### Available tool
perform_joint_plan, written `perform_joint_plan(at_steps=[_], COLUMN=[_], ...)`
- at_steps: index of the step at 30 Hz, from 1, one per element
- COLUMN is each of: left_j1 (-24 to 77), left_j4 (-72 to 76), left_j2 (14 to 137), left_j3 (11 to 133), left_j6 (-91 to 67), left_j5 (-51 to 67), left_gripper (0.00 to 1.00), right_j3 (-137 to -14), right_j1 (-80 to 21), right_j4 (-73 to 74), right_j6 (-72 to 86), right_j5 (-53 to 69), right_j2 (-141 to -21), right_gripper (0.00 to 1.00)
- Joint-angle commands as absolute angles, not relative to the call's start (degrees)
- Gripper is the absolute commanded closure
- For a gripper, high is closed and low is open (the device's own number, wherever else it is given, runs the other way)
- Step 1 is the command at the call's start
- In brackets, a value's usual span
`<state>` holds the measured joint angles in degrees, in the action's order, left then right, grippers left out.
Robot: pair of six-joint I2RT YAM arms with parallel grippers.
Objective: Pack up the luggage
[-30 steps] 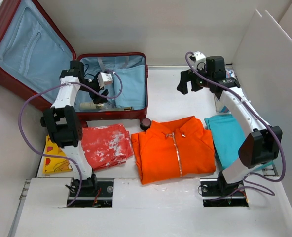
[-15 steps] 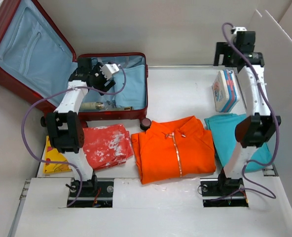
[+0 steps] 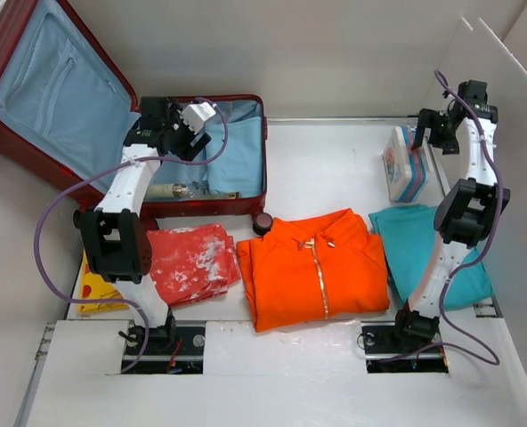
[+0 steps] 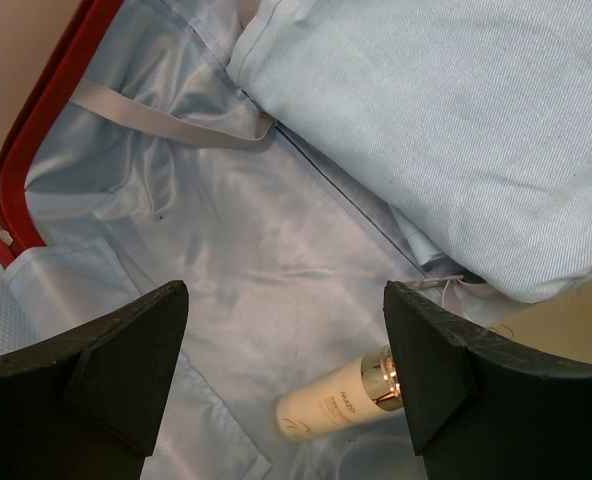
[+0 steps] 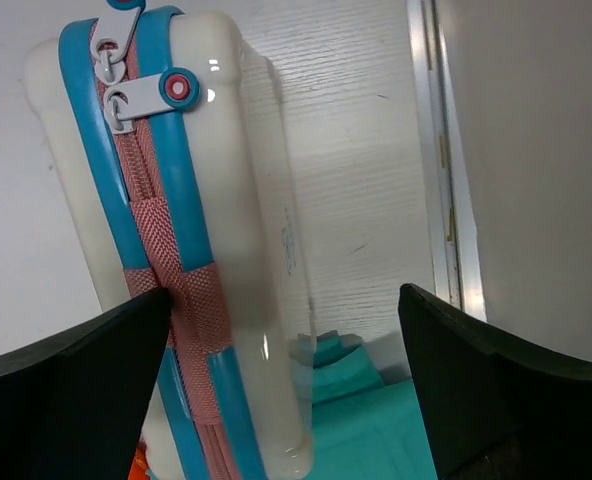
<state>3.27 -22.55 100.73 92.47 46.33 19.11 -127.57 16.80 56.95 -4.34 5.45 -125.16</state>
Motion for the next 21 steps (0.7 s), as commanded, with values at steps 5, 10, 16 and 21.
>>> perform_joint_plan(at_steps=[5, 10, 16, 21], left_j1=[3.2, 3.2, 3.2, 3.2], left_j4=[-22.8, -22.8, -22.8, -23.3], left_j2=[97.6, 97.6, 97.6, 97.6], left_j3=[91.4, 91.4, 90.8, 90.8], left_j6=[46.5, 46.5, 47.1, 47.6], left_j5=[19.7, 20.7, 20.7, 21.8], left_gripper=[0.24, 0.24, 0.24, 0.24], right_j3=[-124.5, -122.3, -120.1, -118.5], right_j1=[16.1, 15.6, 13.8, 12.7], right_j4=[56.3, 52.7, 54.2, 54.2], right_j6=[-7.6, -7.1, -7.1, -5.3], right_j5=[12.1, 14.6, 10.5, 2.7], right_j2=[-121.7, -117.1, -117.2, -117.7], right_gripper=[0.01, 0.01, 0.01, 0.01])
